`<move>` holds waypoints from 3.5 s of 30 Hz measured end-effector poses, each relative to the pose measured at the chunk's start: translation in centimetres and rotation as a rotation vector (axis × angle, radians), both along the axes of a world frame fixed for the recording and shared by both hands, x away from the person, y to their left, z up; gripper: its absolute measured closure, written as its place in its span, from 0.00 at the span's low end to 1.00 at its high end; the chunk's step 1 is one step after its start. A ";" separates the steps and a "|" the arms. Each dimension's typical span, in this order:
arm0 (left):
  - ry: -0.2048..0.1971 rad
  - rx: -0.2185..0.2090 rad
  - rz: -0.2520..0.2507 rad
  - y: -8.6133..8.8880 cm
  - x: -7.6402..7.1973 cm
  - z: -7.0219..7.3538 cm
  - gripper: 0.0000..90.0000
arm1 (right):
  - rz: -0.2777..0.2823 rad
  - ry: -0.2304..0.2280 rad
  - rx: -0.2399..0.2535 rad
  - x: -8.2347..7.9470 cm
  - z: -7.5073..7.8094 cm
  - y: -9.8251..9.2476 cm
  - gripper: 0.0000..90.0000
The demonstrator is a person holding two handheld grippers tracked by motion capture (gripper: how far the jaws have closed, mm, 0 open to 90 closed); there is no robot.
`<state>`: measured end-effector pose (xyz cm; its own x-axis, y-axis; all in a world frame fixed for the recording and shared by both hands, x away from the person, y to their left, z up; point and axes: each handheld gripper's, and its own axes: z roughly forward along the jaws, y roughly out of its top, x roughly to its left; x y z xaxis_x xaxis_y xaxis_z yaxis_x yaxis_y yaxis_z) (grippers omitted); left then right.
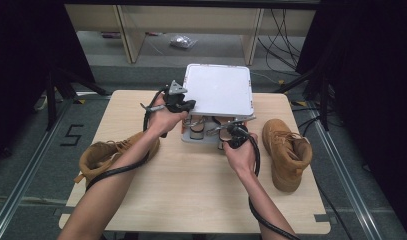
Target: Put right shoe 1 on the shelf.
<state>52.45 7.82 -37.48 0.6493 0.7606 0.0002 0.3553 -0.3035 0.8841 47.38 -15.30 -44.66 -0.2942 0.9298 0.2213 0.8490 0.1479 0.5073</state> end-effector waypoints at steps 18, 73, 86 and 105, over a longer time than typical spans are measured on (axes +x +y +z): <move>0.001 -0.001 -0.001 0.0 0.0 0.0 1.00 | -0.022 0.007 0.007 0.6 0.1 0.2 1.00; 0.002 0.005 -0.006 0.0 0.1 0.0 1.00 | -0.052 -0.177 -0.069 1.2 -2.3 1.1 1.00; 0.001 -0.009 -0.005 -0.1 0.1 0.0 1.00 | -0.064 -0.201 -0.067 1.6 -2.6 1.2 0.98; 0.004 0.004 -0.010 0.0 0.2 0.1 1.00 | -0.070 -0.217 -0.057 1.2 -1.4 0.1 1.00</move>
<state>52.61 7.80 -37.39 0.6569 0.7540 0.0006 0.3553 -0.3103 0.8817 48.55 -15.20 -46.03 -0.2638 0.9587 0.1060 0.7298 0.1265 0.6719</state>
